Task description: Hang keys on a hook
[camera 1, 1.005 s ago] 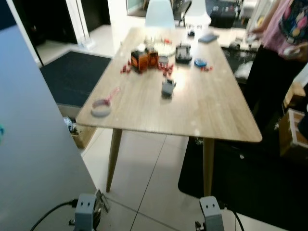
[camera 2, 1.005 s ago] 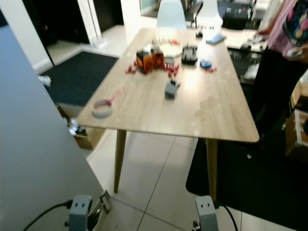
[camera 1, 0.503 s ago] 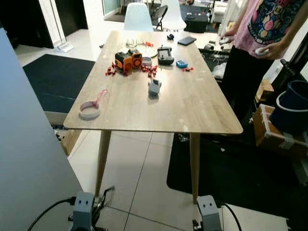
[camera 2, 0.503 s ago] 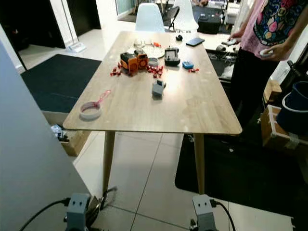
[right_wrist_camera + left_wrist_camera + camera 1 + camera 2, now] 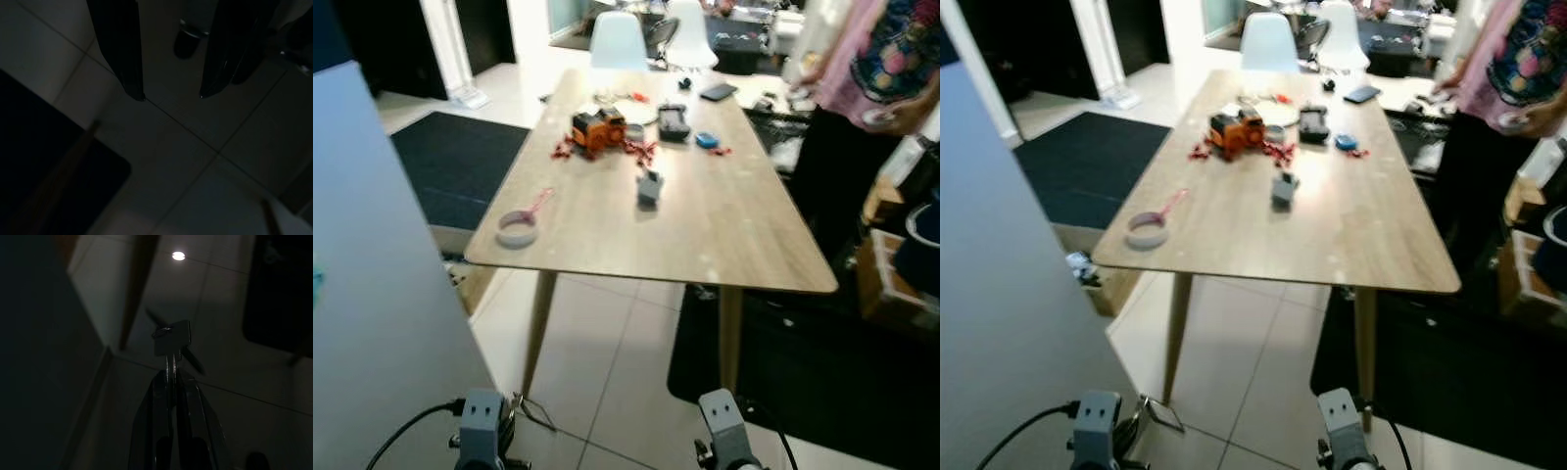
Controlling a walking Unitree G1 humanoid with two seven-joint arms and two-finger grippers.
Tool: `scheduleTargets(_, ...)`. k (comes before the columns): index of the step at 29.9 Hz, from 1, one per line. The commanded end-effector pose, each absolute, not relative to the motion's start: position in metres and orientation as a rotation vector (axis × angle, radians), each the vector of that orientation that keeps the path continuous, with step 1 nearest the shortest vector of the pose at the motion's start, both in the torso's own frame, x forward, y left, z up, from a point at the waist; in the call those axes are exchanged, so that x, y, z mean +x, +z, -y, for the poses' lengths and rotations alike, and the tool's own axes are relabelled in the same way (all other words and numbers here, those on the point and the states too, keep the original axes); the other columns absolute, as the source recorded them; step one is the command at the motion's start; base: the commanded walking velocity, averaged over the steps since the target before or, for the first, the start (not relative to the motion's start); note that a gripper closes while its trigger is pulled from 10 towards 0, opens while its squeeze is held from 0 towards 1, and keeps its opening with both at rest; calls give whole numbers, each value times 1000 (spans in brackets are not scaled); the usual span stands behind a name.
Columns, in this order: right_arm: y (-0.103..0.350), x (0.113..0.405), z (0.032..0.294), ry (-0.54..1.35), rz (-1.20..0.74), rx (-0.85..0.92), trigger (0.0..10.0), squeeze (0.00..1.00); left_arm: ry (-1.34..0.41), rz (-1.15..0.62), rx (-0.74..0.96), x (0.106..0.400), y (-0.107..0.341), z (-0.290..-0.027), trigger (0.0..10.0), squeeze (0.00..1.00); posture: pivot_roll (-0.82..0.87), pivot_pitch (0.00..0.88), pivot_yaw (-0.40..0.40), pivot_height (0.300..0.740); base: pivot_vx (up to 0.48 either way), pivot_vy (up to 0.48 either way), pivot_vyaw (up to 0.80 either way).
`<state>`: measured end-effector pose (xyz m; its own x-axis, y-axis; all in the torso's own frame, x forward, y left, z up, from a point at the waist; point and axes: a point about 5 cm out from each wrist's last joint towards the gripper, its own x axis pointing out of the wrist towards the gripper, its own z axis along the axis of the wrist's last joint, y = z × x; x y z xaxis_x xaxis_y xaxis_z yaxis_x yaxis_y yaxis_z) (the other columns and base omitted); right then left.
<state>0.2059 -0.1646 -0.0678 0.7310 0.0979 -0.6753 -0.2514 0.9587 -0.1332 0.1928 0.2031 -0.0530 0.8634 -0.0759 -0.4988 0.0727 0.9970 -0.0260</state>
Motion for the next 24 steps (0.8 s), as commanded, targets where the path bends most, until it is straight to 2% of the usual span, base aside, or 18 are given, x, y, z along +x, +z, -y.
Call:
scheduleTargets(1,-68,205,164,194,-728,-219,10000,0,-75,-544,-9,189,-56,-201,10000,0,84,9,-20,740,0,0,800)
scheduleTargets(13,-70,203,163,206,-738,-221,10000,0,-34,-582,-29,184,-61,-204,10000,0,80,13,-22,740,0,0,800)
scheduleTargets(24,-70,202,163,212,-745,-223,10000,0,-86,-635,41,176,-67,-202,10000,0,79,8,-21,740,0,0,800)
